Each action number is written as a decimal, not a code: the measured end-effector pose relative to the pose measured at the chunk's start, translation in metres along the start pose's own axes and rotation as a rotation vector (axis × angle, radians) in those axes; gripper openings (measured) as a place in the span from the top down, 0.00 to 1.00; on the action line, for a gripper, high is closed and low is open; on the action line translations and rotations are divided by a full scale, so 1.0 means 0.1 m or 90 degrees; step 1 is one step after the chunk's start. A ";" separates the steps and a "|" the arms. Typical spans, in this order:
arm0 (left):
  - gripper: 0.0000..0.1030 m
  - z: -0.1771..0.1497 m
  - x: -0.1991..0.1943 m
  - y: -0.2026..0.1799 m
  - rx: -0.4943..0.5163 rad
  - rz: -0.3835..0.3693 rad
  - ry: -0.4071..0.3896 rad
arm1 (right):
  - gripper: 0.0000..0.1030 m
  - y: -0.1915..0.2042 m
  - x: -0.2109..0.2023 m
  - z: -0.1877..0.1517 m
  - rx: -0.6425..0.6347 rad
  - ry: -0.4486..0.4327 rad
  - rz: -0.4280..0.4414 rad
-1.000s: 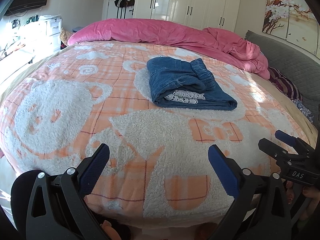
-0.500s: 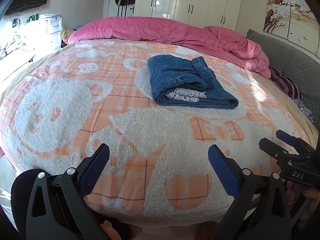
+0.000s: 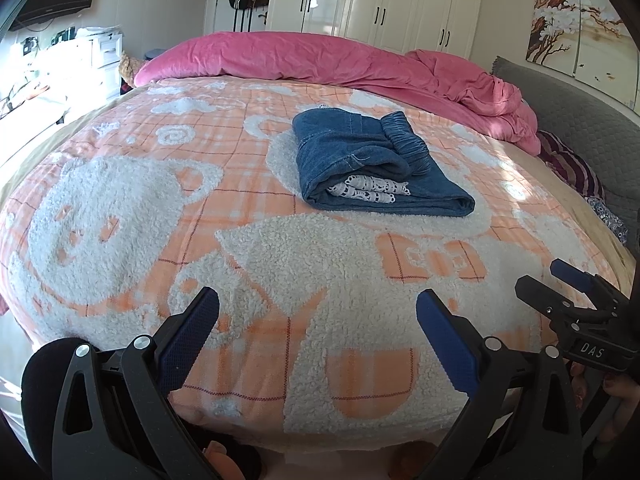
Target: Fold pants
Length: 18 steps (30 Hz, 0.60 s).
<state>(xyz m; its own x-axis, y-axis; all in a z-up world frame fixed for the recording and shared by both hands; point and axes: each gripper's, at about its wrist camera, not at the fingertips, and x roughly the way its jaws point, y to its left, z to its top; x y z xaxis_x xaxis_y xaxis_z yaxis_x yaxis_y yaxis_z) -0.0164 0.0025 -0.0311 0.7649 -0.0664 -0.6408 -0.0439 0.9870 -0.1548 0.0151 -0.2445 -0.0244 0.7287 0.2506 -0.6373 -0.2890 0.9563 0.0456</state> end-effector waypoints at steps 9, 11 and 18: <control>0.04 0.06 0.04 0.01 0.007 0.038 0.025 | 0.09 -0.03 0.05 0.02 0.009 0.013 -0.009; 0.04 0.10 0.00 0.04 0.002 0.011 0.016 | 0.09 -0.08 0.07 0.03 0.021 0.022 -0.006; 0.04 0.74 0.20 0.86 -0.090 0.057 0.037 | 0.09 -0.85 0.05 0.36 0.109 0.024 -0.083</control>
<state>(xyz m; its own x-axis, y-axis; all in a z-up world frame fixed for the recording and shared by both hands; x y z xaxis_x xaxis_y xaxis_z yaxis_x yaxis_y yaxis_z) 0.0431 0.0970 -0.0013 0.7160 0.0087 -0.6981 -0.2033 0.9592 -0.1966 0.0655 -0.3195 -0.0034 0.7284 0.1208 -0.6745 -0.0824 0.9926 0.0889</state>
